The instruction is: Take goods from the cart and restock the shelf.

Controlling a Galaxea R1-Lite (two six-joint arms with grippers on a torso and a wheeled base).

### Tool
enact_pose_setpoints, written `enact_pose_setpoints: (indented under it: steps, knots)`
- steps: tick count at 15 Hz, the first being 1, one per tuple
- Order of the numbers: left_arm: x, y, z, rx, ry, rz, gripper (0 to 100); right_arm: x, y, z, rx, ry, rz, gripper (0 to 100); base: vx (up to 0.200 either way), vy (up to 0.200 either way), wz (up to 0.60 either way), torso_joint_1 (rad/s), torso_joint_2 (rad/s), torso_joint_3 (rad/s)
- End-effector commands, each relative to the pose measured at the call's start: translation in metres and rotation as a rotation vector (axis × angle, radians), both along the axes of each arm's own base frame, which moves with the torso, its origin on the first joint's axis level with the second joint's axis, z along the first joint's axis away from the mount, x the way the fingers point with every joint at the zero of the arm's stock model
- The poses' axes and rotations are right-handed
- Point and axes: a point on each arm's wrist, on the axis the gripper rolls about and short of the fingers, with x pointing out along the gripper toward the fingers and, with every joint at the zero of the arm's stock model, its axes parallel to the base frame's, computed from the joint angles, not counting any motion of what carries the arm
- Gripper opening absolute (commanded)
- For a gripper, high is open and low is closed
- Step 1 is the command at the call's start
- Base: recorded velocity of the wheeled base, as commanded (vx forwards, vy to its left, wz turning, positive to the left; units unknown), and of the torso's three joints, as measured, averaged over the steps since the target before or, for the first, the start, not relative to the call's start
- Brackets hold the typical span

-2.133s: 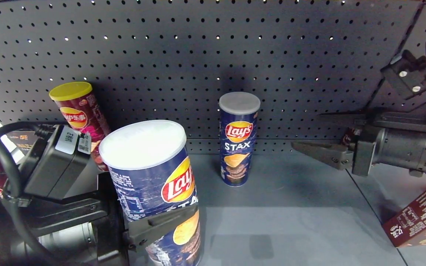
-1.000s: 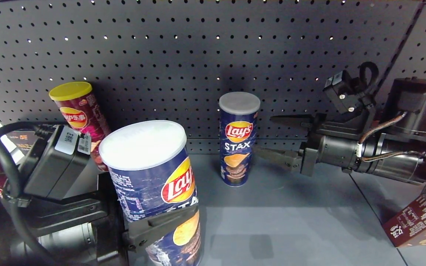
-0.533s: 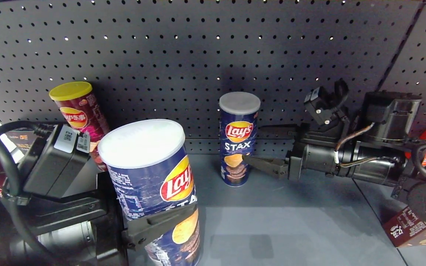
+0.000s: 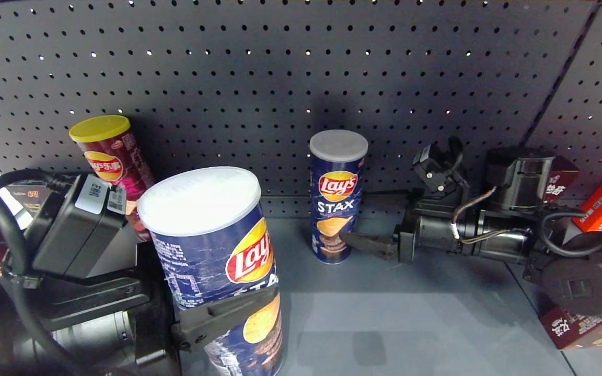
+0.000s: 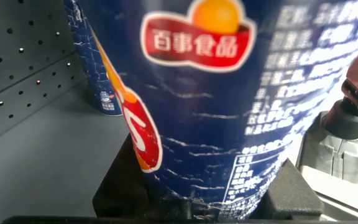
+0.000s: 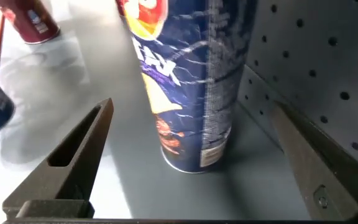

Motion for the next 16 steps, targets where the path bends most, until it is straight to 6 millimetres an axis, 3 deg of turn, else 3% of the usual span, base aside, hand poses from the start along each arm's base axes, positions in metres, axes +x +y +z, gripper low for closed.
enact_pose_setpoints:
  steps: [1, 16]
  knots:
    - [0.000, 0.000, 0.000, 0.000, -0.001, -0.002, 0, 0.003, 0.002, -0.005, -0.004, 0.007, 0.004, 100, 0.000, 0.000, 0.00, 0.000, 0.00, 0.000]
    - [0.000, -0.001, 0.000, 0.000, -0.001, -0.004, 0, 0.020, 0.017, -0.026, -0.012, 0.034, 0.065, 100, 0.000, 0.000, 0.00, 0.000, 0.00, 0.000]
